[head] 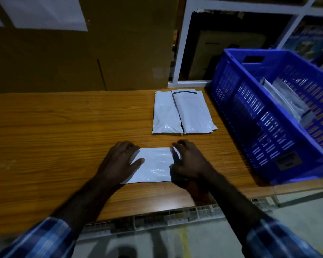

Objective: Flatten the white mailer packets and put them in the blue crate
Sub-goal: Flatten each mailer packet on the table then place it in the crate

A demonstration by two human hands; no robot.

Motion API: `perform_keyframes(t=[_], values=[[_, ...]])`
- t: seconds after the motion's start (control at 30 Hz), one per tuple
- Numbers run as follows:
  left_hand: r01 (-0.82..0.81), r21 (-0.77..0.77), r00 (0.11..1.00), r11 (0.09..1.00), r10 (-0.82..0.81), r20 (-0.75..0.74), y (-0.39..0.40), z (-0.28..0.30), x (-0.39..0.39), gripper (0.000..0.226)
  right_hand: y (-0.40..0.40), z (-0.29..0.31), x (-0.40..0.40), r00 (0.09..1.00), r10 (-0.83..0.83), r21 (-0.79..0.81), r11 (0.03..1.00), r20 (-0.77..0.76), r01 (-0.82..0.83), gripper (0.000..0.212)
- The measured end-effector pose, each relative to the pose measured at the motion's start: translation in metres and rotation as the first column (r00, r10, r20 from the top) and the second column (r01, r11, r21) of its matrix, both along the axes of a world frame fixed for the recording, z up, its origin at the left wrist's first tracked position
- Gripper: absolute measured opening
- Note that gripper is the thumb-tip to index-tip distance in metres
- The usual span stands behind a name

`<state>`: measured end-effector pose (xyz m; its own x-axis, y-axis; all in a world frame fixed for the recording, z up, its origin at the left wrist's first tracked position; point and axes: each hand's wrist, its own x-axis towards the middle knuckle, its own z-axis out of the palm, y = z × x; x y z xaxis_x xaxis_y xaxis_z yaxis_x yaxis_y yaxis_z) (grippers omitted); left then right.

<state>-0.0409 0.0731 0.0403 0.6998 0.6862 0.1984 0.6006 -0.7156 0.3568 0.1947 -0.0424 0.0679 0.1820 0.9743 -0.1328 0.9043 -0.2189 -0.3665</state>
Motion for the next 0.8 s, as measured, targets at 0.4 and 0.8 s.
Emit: perform_keyframes(t=[0.4, 0.8], values=[[0.059, -0.177, 0.966, 0.982, -0.101, -0.237, 0.027, 0.023, 0.016, 0.061, 0.023, 0.013, 0.003, 0.982, 0.106, -0.059, 0.993, 0.153, -0.098, 0.057], [0.088, 0.218, 0.994, 0.972, -0.100, 0.044, -0.007, 0.065, -0.021, 0.030, -0.004, 0.046, -0.011, 0.937, 0.059, 0.455, 0.863, 0.345, -0.222, 0.026]])
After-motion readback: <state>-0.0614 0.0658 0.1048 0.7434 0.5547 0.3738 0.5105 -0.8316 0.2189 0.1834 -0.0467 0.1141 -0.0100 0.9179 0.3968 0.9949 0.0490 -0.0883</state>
